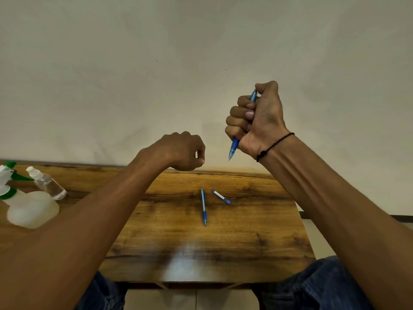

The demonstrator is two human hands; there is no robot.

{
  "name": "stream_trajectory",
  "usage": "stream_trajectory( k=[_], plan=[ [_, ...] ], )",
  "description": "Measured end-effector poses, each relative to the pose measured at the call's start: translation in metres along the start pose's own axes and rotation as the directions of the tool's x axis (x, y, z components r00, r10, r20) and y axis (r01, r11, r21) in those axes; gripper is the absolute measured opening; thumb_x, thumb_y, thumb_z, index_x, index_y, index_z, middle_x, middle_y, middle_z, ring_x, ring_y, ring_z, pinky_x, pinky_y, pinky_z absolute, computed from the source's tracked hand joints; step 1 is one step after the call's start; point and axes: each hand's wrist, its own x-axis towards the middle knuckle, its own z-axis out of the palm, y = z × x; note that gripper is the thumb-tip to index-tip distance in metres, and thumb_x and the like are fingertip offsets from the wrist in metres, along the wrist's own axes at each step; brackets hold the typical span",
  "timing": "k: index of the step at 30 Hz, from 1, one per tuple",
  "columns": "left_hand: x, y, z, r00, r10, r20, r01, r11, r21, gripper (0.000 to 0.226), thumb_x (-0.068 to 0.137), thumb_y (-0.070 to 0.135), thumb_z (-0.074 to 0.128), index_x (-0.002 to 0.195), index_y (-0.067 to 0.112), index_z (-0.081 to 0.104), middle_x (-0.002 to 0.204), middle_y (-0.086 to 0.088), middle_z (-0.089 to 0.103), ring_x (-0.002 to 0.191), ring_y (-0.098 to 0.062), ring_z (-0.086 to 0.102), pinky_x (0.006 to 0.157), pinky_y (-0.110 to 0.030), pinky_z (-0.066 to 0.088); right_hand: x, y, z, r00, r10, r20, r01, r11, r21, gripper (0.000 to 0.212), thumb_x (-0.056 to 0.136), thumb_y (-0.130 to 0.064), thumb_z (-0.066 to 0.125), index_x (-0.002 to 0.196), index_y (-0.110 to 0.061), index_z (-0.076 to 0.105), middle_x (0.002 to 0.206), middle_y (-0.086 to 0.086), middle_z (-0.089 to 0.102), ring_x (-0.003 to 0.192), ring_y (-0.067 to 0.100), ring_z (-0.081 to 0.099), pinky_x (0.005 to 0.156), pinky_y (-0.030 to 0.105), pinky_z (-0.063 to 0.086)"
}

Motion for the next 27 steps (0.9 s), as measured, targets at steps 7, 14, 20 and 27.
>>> stream_trajectory(
  k=[7,14,20,27],
  plan=[
    [0.0006,0.0014,0.0008,1.000,0.010,-0.002,-0.010,1.000,0.007,0.019,0.101,0.036,0.063,0.115,0.026,0.072,0.118,0.005,0.071,0.101,-0.016,0.065,0.085,-0.036,0.057,0.0013,-0.0006,-0.0026,0.999,0.053,0.008,-0.054,0.993,0.105,0.049,0.097,-0.047,0.037,0.056,-0.020,0.029,0.047,-0.007,0.022,0.040,0.009,0.012,0.039,0.019,0.011],
    [0.0009,-0.0007,0.0014,1.000,0.015,0.005,-0.015,1.000,0.014,0.018,0.101,0.038,0.062,0.114,0.029,0.072,0.116,0.007,0.069,0.100,-0.016,0.065,0.082,-0.036,0.055,0.0027,-0.0028,-0.0029,0.998,0.070,-0.007,-0.068,0.986,0.151,0.051,0.097,-0.045,0.038,0.054,-0.019,0.031,0.046,-0.008,0.024,0.037,0.009,0.014,0.038,0.018,0.011],
    [0.0017,-0.0015,0.0024,1.000,0.017,0.016,-0.017,0.999,0.027,0.017,0.100,0.040,0.062,0.112,0.032,0.070,0.118,0.007,0.067,0.102,-0.017,0.065,0.085,-0.039,0.056,0.0035,-0.0032,-0.0026,0.995,0.096,-0.031,-0.089,0.982,0.164,0.051,0.097,-0.043,0.038,0.053,-0.019,0.031,0.046,-0.008,0.023,0.037,0.009,0.014,0.037,0.019,0.011],
    [0.0018,-0.0013,0.0026,1.000,0.015,0.007,-0.015,1.000,0.019,0.018,0.100,0.040,0.062,0.113,0.031,0.071,0.118,0.007,0.069,0.101,-0.016,0.065,0.085,-0.039,0.057,0.0038,-0.0025,-0.0029,0.992,0.118,-0.038,-0.110,0.978,0.178,0.052,0.099,-0.044,0.039,0.054,-0.019,0.032,0.045,-0.008,0.024,0.036,0.009,0.015,0.036,0.018,0.011]
  ],
)
